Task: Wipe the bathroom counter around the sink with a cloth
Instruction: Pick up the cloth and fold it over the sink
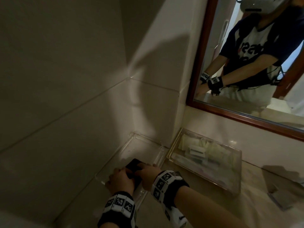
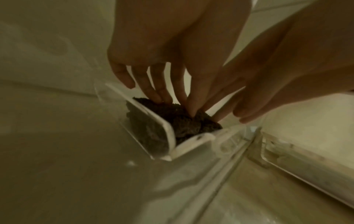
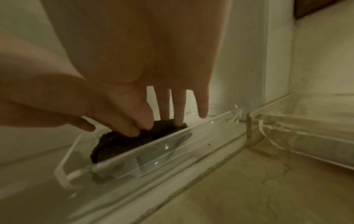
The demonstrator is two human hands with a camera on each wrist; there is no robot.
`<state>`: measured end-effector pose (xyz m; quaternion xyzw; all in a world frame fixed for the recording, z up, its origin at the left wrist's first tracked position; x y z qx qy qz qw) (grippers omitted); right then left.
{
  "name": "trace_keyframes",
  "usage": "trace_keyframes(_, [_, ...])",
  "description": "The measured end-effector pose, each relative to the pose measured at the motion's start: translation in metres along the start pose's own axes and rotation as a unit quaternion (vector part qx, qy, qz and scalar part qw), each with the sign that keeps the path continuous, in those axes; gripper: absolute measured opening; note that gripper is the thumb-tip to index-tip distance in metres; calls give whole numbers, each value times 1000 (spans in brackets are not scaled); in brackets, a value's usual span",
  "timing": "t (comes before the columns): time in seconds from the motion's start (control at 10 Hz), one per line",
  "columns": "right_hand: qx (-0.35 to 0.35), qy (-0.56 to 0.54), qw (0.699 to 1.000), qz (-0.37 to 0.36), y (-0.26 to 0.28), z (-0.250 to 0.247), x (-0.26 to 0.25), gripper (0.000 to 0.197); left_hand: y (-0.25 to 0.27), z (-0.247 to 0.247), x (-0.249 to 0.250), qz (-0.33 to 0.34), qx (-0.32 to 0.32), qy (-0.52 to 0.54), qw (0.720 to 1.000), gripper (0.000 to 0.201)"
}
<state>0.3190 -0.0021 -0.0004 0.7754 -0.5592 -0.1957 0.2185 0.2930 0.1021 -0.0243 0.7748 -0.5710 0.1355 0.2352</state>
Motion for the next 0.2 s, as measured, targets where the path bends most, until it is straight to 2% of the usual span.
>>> trace_keyframes(0.1, [-1,-43,999,20,10,-2,5,47,-1,-2,4,-3,-16,-31,999,23])
trace_keyframes(0.2, [11,-80,995,55,18,-10,24,43,-2,-9,13,11,-4,-38,999,25])
Point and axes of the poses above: each hand's wrist, its own y-axis away from the middle knuckle, its own z-axis out of the palm, x = y × z, the point moved 2 cm from there along -y, towards the middle knuckle, and after that the axes turned 13 degrees about z, right-handed, at the moved point
